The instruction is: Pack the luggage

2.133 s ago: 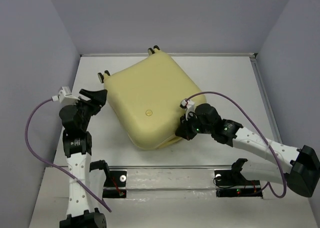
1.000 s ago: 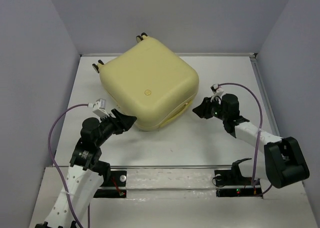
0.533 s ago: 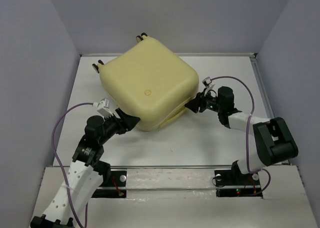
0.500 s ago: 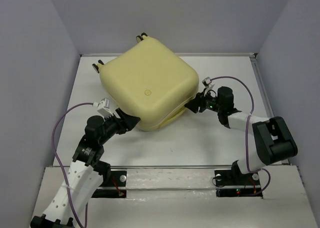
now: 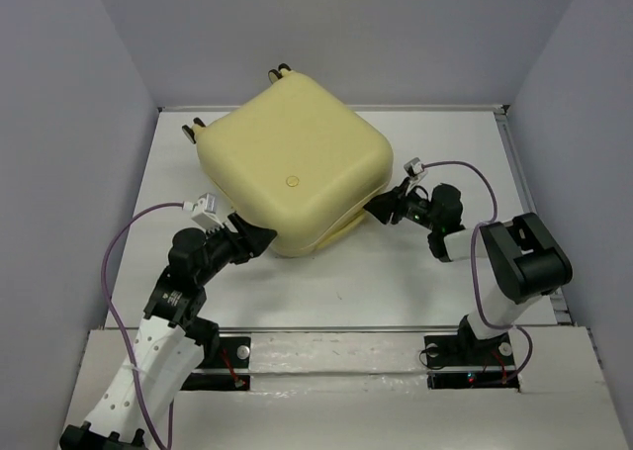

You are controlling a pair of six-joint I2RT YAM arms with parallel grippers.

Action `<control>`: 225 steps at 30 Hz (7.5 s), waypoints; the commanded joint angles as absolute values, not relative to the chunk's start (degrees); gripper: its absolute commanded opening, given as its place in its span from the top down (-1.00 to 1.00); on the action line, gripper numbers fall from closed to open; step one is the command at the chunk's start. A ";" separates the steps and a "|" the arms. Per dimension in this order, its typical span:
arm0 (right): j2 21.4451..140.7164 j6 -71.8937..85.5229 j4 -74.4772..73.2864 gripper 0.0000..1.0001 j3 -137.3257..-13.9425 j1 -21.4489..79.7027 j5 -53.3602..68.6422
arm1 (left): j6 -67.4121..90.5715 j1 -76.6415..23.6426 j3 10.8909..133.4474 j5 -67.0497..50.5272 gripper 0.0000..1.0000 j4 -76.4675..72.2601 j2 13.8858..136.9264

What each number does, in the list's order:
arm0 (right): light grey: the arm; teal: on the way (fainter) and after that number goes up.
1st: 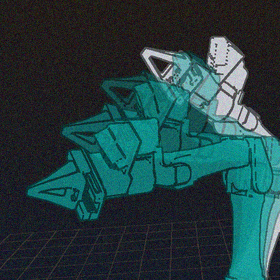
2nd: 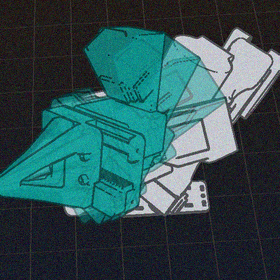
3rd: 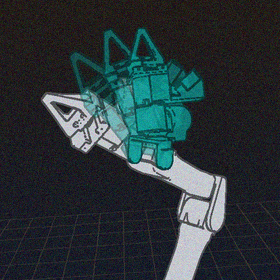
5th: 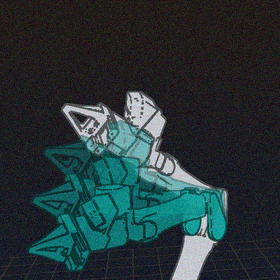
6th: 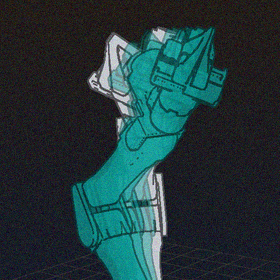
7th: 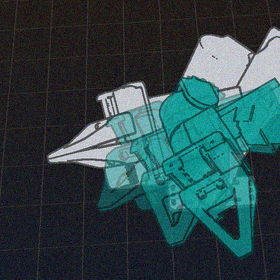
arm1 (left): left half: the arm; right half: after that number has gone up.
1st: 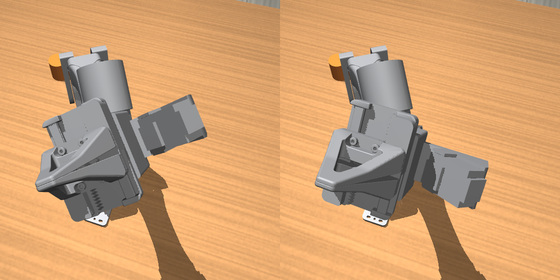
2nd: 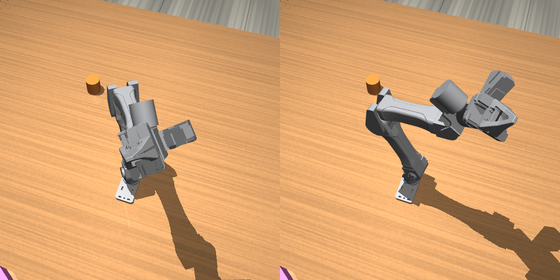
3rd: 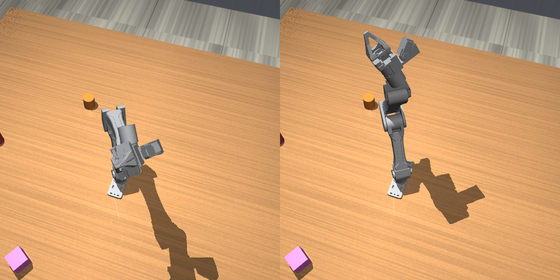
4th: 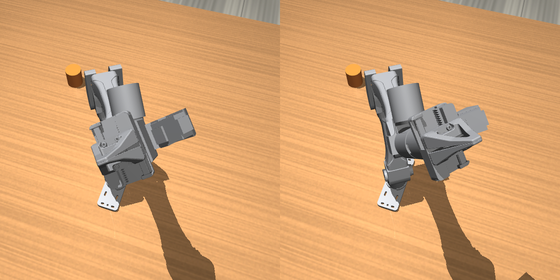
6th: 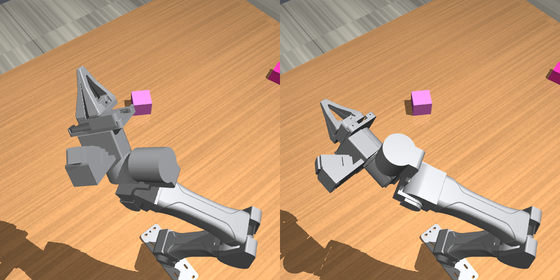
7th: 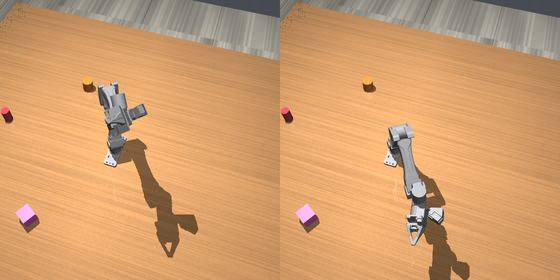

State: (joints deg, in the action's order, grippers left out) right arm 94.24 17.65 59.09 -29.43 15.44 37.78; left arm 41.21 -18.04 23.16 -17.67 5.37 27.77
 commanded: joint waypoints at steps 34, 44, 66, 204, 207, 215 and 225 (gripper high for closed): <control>84.71 27.15 34.09 0.86 -32.60 68.88 13.11 | 45.53 -20.92 28.74 -14.33 -0.34 -19.33 47.18; 97.20 25.51 58.33 0.86 -38.58 78.49 -4.29 | 45.00 -21.88 35.85 -15.03 -0.34 -18.37 52.11; 70.80 27.67 33.69 0.53 -20.91 79.90 -13.98 | 35.61 -20.23 65.89 -12.85 -0.63 2.60 60.99; 63.10 11.51 34.27 0.31 -20.57 34.89 14.59 | 43.33 -45.88 25.93 3.21 0.02 -9.05 47.10; 62.84 11.95 35.07 0.59 -20.30 34.89 13.71 | 43.15 -45.88 25.58 9.72 -0.36 -8.44 46.24; 62.14 14.41 35.50 0.86 -19.60 34.89 14.32 | 36.49 -39.91 23.03 13.71 -0.60 -4.48 46.92; 62.40 14.85 35.42 0.86 -18.98 34.89 14.77 | 32.17 -36.91 23.99 10.37 -0.71 -11.77 55.28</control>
State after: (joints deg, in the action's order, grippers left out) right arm 63.35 14.44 27.86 -17.89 34.68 13.34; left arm 35.90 -37.67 23.64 9.45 -5.28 55.07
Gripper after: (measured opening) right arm 0.077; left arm 0.853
